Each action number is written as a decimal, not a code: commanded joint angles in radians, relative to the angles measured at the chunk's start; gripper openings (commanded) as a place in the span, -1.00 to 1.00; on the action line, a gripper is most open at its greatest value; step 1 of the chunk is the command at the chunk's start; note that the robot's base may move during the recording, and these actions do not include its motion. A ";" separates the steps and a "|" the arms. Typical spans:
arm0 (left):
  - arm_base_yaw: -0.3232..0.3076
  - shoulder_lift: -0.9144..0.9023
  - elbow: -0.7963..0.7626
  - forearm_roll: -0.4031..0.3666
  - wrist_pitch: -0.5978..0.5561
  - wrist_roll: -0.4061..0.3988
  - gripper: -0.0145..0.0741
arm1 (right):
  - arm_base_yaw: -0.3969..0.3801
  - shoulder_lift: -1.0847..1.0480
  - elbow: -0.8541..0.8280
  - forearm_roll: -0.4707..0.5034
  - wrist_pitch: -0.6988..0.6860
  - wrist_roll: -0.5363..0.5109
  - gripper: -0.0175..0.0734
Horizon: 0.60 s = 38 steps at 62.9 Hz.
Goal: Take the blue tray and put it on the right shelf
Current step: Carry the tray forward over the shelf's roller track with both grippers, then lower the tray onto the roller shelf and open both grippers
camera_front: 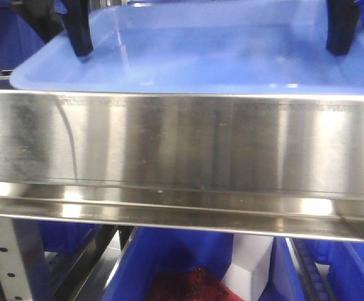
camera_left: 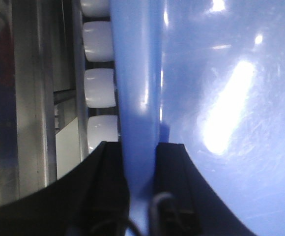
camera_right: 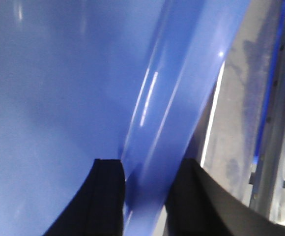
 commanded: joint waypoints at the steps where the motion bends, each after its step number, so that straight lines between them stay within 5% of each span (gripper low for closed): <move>1: -0.013 -0.046 -0.038 -0.040 -0.019 0.036 -0.75 | 0.010 -0.027 -0.037 0.031 -0.071 -0.041 -0.49; 10: -0.013 -0.046 -0.038 -0.034 -0.019 0.052 -0.42 | 0.009 -0.022 -0.037 0.031 -0.068 -0.038 -0.19; 22: -0.013 -0.046 -0.038 -0.032 -0.019 0.061 0.26 | 0.009 -0.022 -0.037 0.018 -0.077 -0.033 0.82; 30: -0.013 -0.046 -0.038 -0.014 -0.019 0.064 0.52 | 0.009 -0.025 -0.037 -0.018 -0.079 -0.009 0.78; 38: -0.013 -0.061 -0.038 0.004 -0.017 0.064 0.54 | 0.009 -0.042 -0.037 -0.044 -0.086 0.001 0.78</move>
